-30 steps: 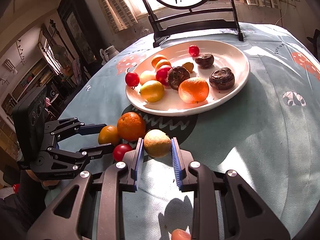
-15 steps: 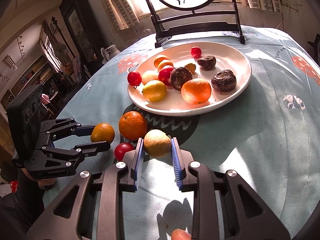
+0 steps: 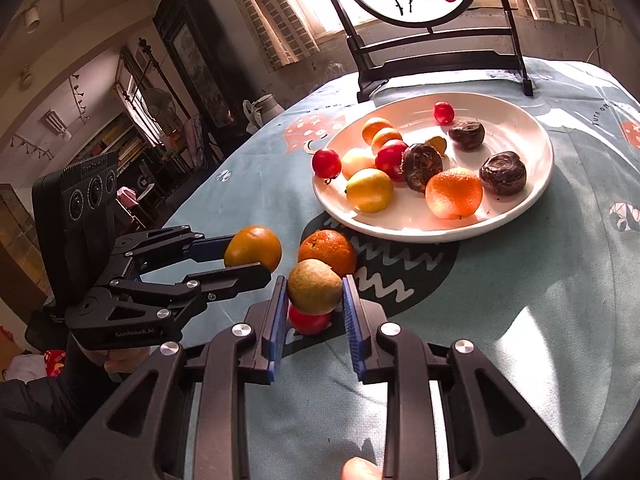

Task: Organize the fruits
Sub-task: 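Carry the pale fruit and orange into the white plate and open both tools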

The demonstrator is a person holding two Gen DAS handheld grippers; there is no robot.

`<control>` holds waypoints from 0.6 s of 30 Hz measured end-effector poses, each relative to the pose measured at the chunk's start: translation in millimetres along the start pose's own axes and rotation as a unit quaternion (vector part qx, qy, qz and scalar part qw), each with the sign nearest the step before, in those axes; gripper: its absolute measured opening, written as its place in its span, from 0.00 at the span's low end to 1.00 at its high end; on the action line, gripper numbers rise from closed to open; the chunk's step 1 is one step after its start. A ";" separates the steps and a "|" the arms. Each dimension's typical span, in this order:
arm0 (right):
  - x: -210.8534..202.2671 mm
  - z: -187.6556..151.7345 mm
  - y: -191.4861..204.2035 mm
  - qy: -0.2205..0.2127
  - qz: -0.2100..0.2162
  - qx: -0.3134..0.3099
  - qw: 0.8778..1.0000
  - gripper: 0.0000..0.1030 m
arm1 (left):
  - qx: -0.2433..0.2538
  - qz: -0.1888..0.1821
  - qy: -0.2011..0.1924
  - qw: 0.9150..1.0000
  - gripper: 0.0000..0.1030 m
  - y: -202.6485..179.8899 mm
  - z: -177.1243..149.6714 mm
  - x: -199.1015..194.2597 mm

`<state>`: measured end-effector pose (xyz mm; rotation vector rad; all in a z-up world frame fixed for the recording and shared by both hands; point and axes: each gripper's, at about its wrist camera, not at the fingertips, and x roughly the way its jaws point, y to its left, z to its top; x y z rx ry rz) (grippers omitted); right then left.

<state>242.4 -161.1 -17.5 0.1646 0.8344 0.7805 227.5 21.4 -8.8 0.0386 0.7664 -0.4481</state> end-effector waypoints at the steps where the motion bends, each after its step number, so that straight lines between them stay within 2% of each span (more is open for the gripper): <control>1: -1.0 3.0 -0.6 -0.011 -0.006 0.002 1.000 0.27 | -0.010 0.001 -0.004 1.000 0.38 2.9 4.6 1.0; 3: -3.3 10.5 -2.3 -0.039 -0.027 0.002 0.999 0.27 | -0.029 0.007 -0.010 0.999 0.38 10.5 15.5 5.3; 6: -6.5 24.1 -7.0 -0.089 -0.088 -0.009 0.992 0.27 | -0.051 0.025 -0.018 0.998 0.38 20.3 33.9 15.1; 9: -5.8 38.1 -19.7 -0.122 -0.119 0.001 0.985 0.27 | -0.061 0.038 -0.020 0.997 0.38 27.0 52.9 28.3; 18: 16.3 66.6 -66.4 -0.125 -0.163 0.046 0.978 0.26 | -0.064 0.056 -0.026 0.996 0.38 33.4 99.4 63.2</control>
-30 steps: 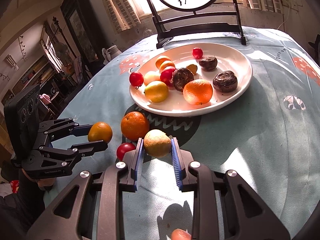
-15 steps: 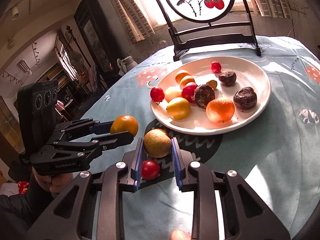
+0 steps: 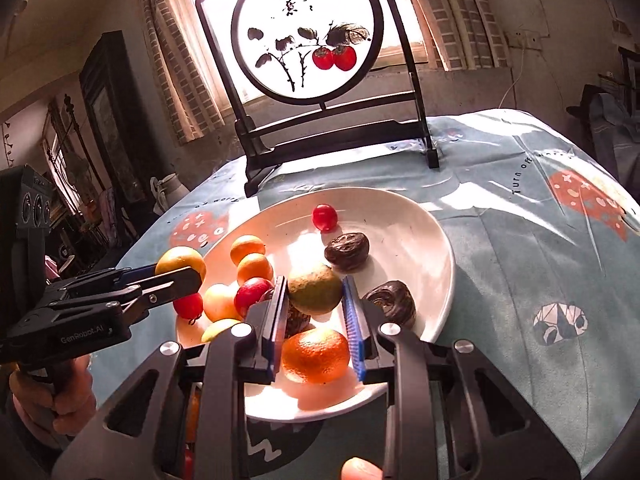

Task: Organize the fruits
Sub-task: 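Carry the pale fruit and orange into the white plate and open both tools, then grasp a red tomato with the right tool while the left grasps a mandarin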

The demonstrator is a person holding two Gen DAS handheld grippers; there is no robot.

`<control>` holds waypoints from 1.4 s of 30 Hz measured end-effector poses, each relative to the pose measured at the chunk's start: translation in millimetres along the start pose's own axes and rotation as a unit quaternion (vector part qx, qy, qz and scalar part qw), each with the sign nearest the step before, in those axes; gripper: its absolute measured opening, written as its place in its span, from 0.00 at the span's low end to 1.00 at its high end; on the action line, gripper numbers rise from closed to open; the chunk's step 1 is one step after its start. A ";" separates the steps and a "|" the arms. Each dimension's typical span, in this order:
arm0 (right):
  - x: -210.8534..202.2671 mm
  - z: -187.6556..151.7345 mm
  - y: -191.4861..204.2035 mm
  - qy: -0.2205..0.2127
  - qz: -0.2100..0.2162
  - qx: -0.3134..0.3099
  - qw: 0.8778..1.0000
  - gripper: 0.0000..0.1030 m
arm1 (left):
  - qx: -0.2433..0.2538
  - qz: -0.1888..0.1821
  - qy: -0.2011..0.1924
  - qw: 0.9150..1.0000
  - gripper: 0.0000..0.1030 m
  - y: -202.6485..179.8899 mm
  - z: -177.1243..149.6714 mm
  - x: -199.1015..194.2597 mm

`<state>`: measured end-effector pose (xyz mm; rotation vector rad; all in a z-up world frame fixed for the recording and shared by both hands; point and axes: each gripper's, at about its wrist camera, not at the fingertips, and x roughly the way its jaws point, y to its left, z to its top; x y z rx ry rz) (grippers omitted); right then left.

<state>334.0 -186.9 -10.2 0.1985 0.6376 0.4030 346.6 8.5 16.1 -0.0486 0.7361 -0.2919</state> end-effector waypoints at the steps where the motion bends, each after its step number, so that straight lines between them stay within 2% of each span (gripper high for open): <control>1: 2.9 2.3 -2.1 0.000 -0.002 0.002 1.000 0.26 | -0.001 0.000 0.001 1.000 0.38 0.3 3.9 4.2; 5: 15.4 12.5 -7.8 -0.004 -0.010 0.005 1.000 0.27 | 0.000 0.018 -0.003 1.000 0.38 0.8 18.2 19.0; 6: 18.6 14.5 -8.0 -0.003 -0.011 0.004 1.000 0.29 | -0.004 0.017 -0.002 1.000 0.38 1.9 21.0 22.2; 7: 20.6 15.9 -8.2 -0.005 -0.013 0.003 1.000 0.41 | -0.009 0.018 -0.003 1.000 0.47 2.7 22.6 23.5; 8: 20.1 16.4 -7.8 -0.005 -0.017 0.001 1.000 0.45 | -0.011 0.026 -0.006 1.000 0.70 3.4 23.5 22.1; 9: 18.3 16.3 -7.1 -0.006 -0.019 0.000 1.000 0.54 | -0.011 0.034 -0.015 0.999 0.77 3.7 23.7 17.4; 12: 8.0 17.6 -3.4 -0.014 -0.010 -0.001 1.000 0.54 | -0.012 0.023 -0.027 0.999 0.81 5.0 24.5 -2.1; 14: -0.8 17.3 0.5 -0.019 -0.004 -0.002 1.000 0.54 | -0.022 0.020 -0.036 0.999 0.88 7.1 22.3 -14.5; 20: -24.6 8.0 15.5 -0.032 0.000 -0.021 0.999 0.56 | -0.018 0.051 -0.043 0.998 0.94 10.8 -4.3 -36.6; 26: -40.3 -9.4 33.0 -0.030 -0.002 -0.051 0.998 0.56 | -0.021 0.058 -0.044 0.997 0.97 15.5 -36.8 -54.1; 31: -48.2 -23.9 38.0 -0.009 0.008 -0.052 0.999 0.56 | -0.022 0.079 -0.034 0.996 0.97 19.7 -56.0 -63.2; 37: -50.9 -38.1 54.2 -0.001 -0.007 -0.092 0.996 0.56 | -0.047 0.093 -0.041 0.994 0.98 31.3 -63.7 -73.3; 42: -44.9 -47.2 62.0 0.051 0.029 -0.096 0.994 0.56 | -0.050 0.132 -0.037 0.989 0.98 38.0 -64.6 -71.0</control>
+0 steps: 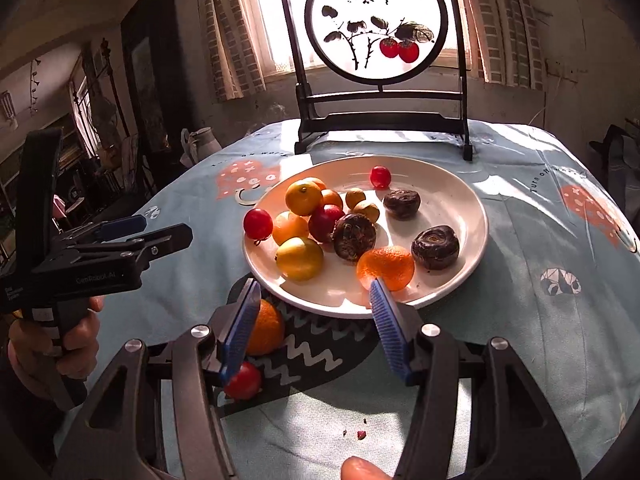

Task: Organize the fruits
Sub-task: 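Grasp a red tomato with the right tool while the left grasps a mandarin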

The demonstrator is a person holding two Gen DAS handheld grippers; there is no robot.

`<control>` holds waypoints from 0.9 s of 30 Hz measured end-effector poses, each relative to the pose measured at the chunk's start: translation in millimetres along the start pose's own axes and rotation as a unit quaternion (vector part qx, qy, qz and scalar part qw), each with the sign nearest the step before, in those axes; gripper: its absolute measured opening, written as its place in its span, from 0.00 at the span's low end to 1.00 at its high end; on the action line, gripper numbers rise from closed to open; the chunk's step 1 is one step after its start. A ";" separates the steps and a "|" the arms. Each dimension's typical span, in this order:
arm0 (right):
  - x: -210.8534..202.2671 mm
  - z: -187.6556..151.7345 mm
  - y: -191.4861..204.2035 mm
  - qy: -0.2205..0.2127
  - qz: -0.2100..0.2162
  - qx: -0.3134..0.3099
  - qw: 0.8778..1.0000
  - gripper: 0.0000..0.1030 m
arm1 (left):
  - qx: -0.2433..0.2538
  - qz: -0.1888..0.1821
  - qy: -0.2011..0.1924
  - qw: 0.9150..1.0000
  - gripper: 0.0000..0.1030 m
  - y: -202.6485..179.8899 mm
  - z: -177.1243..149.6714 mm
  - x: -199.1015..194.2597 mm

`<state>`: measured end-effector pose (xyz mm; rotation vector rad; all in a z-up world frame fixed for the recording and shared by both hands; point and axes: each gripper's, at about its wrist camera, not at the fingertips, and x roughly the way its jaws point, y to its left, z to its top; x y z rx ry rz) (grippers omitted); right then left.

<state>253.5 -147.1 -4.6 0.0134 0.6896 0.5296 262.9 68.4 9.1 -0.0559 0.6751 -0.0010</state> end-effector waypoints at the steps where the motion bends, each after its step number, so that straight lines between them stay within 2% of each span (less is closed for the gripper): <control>1: 1.9 -2.1 5.3 0.013 0.011 -0.009 1.000 0.56 | -0.002 0.002 0.004 1.000 0.98 1.6 0.1 1.2; 4: 9.1 -12.5 25.3 0.052 0.038 -0.047 0.997 0.56 | -0.014 -0.008 0.014 1.000 0.98 5.7 0.7 3.1; 8: 22.6 -28.6 45.0 0.101 0.048 -0.084 0.990 0.56 | -0.013 -0.004 0.013 1.000 0.98 5.9 1.2 1.9; 16: 29.0 -36.0 53.1 0.119 0.045 -0.106 0.986 0.55 | -0.011 0.000 0.016 1.000 0.98 6.4 0.4 2.4; 20: 33.0 -38.5 56.4 0.130 0.042 -0.116 0.984 0.45 | -0.011 0.002 0.018 1.000 0.98 6.7 0.0 2.8; 23: 34.3 -40.9 57.7 0.130 0.028 -0.126 0.983 0.30 | -0.009 0.004 0.018 1.000 0.98 6.2 0.1 3.7; 27: 29.5 -38.1 48.2 0.129 0.041 -0.100 0.986 0.29 | -0.007 0.005 0.018 1.000 0.98 5.7 -0.3 3.6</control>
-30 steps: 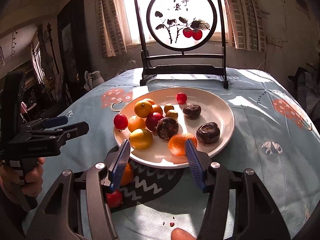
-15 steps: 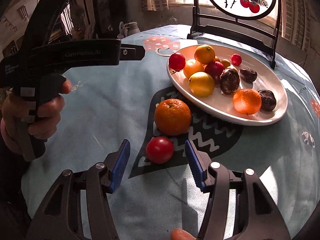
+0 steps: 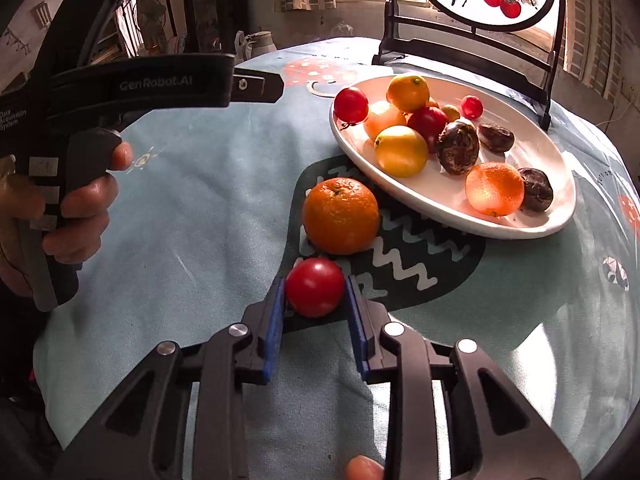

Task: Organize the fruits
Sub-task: 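Grasp a red tomato with the right tool while the left grasps a mandarin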

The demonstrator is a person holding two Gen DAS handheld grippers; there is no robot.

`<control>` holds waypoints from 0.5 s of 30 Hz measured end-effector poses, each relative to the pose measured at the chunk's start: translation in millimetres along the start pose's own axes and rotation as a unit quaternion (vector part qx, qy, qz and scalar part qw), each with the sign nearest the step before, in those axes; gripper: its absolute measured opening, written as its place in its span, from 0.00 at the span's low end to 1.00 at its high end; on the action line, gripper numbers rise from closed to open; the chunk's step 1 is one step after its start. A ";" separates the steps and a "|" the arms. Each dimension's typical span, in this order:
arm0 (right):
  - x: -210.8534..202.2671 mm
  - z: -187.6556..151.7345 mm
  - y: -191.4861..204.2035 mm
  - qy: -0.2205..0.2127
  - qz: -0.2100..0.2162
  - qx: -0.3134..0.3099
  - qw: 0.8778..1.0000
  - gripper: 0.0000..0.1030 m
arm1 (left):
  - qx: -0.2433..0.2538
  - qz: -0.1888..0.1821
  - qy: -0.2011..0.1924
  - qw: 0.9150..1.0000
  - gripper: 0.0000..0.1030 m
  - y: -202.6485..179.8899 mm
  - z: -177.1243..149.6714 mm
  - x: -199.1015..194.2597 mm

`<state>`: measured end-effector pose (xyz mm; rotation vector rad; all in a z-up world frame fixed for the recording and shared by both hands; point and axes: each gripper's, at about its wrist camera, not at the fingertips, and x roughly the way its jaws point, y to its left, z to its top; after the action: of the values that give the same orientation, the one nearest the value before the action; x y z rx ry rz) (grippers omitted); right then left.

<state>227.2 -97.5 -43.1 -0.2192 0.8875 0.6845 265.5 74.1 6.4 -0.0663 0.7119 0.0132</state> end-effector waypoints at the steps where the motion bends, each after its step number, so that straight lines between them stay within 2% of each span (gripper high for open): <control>1: -4.3 0.8 -4.1 -0.008 0.004 0.011 1.000 0.29 | 0.000 0.001 0.000 1.000 0.98 -0.3 -0.2 0.5; 4: -21.8 3.4 -23.0 -0.045 0.013 0.060 0.997 0.29 | 0.000 -0.005 0.001 1.000 0.98 -0.9 -1.0 0.7; 7: -36.2 2.9 -43.8 -0.076 -0.004 0.108 0.991 0.29 | 0.010 -0.005 0.002 1.000 0.98 -5.0 -2.9 0.5; 10: -43.6 0.1 -62.6 -0.090 -0.011 0.153 0.984 0.29 | 0.026 -0.007 0.003 1.000 0.98 -11.7 -5.9 0.8; 15: -45.8 -2.0 -76.4 -0.092 -0.021 0.183 0.979 0.29 | 0.069 -0.048 0.022 0.996 0.98 -32.5 -15.2 3.6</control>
<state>254.2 -178.1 -16.4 0.1525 0.8114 0.4818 259.4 40.6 -5.6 0.0320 0.7522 -0.1293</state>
